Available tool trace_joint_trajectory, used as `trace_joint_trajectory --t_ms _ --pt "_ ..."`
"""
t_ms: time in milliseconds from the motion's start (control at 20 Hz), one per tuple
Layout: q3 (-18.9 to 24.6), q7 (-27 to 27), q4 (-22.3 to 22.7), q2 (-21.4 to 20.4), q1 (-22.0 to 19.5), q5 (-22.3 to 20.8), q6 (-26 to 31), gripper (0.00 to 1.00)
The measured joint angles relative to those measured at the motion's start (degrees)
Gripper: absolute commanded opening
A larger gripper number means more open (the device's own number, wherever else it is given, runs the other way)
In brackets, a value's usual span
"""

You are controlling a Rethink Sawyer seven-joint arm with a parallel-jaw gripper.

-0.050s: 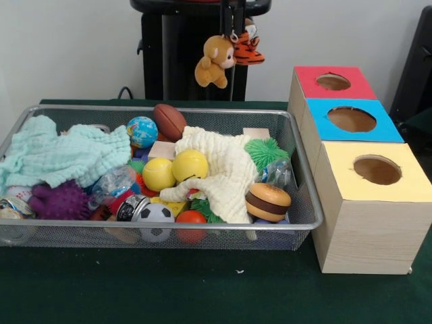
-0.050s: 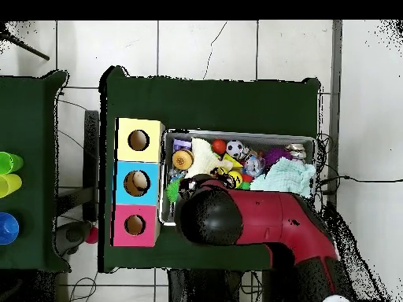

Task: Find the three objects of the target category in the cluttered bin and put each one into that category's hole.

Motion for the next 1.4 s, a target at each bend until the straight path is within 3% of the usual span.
trace_joint_trajectory --t_ms 600,1400 --pt "-1.5 0.0 1.3 -0.7 2.8 1.4 -0.6 0.00" --pt "-5.6 0.1 8.1 -0.7 10.7 5.3 -8.2 0.00"
